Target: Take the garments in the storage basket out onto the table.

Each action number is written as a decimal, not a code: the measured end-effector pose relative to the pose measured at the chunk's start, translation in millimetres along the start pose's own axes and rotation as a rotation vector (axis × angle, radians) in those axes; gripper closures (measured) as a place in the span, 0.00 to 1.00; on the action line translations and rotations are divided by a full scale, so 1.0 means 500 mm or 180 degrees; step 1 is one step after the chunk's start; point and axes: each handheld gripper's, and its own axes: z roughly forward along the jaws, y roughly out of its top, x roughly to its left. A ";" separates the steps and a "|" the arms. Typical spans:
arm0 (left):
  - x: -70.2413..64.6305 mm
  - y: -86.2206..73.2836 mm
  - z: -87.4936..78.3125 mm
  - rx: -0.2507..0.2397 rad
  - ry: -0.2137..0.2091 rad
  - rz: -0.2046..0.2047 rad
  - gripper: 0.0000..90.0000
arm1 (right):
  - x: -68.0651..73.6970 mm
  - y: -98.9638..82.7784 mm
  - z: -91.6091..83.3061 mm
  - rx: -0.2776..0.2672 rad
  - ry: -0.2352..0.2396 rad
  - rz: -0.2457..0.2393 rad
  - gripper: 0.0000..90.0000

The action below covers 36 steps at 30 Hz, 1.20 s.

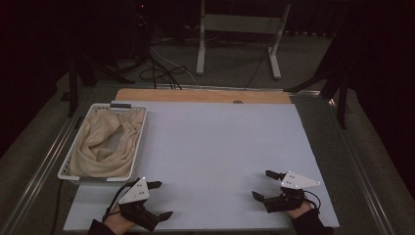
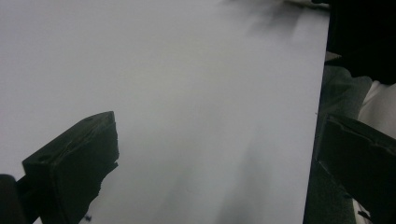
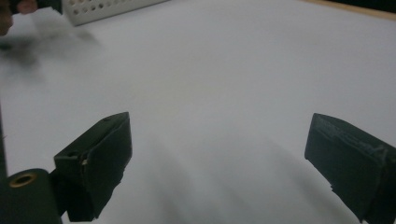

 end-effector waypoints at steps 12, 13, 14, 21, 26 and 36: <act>-0.003 0.003 0.016 0.0130 -0.0019 0.0047 0.00 | 0.010 0.000 0.008 0.0022 0.0140 -0.0074 0.09; -0.003 0.003 0.017 0.0140 -0.0039 0.0045 0.00 | 0.009 0.000 0.007 0.0013 0.0153 -0.0069 0.09; -0.003 0.003 0.018 0.0137 -0.0044 0.0040 0.00 | 0.009 0.001 0.006 0.0001 0.0174 -0.0056 0.09; -0.008 0.006 0.025 0.0307 -0.0174 0.0044 0.00 | 0.018 0.006 0.002 0.0007 0.0231 -0.0105 0.09; -0.009 0.012 0.026 0.0345 -0.0267 0.0048 0.00 | 0.022 0.009 0.000 -0.0007 0.0282 -0.0120 0.09; -0.019 0.037 0.015 0.0337 -0.0340 0.0156 0.00 | 0.030 0.012 -0.001 0.0012 0.0240 -0.0221 0.09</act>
